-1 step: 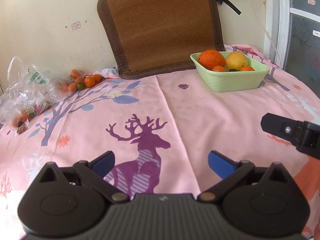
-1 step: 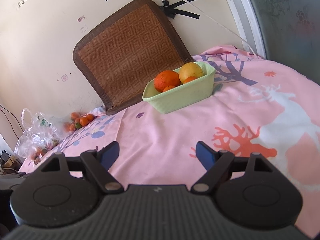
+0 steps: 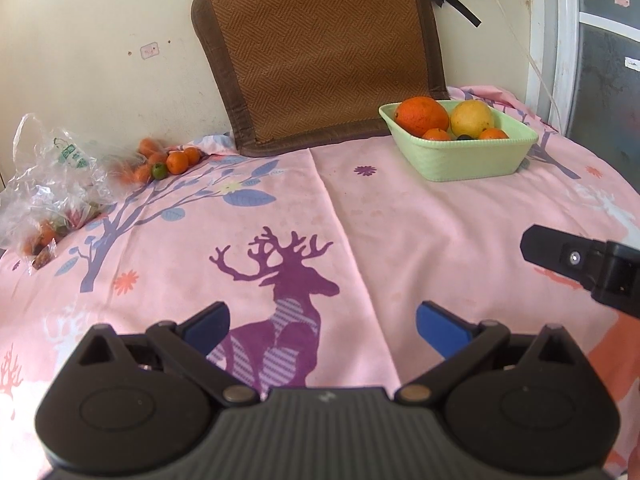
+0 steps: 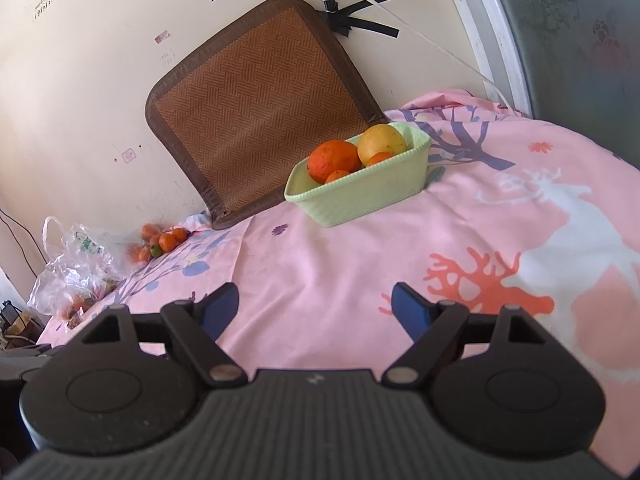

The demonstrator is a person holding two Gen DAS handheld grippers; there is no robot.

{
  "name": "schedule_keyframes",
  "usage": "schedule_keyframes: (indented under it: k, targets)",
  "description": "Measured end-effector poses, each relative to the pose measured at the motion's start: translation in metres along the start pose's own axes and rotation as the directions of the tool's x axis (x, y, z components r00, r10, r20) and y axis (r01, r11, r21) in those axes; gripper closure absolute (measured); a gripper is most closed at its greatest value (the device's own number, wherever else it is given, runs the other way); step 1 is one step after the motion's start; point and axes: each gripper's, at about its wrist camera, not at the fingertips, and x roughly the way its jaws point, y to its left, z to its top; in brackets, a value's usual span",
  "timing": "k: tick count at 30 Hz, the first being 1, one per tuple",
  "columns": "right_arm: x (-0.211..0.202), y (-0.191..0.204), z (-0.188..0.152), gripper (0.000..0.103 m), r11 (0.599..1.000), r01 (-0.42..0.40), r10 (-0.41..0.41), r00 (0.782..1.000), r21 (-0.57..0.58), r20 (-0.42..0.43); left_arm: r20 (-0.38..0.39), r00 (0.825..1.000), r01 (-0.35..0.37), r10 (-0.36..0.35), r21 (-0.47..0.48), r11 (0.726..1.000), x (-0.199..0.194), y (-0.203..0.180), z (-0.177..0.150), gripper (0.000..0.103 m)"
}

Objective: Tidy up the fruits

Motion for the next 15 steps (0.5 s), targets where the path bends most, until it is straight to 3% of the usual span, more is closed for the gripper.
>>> schedule_keyframes:
  k: [15]
  targets:
    - [0.0039,-0.0036,0.0004,0.018,1.0,0.003,-0.003,1.0,0.004,-0.006,-0.013,1.0,0.008,-0.008,0.003,1.0,0.005,-0.0028,0.0018,0.0]
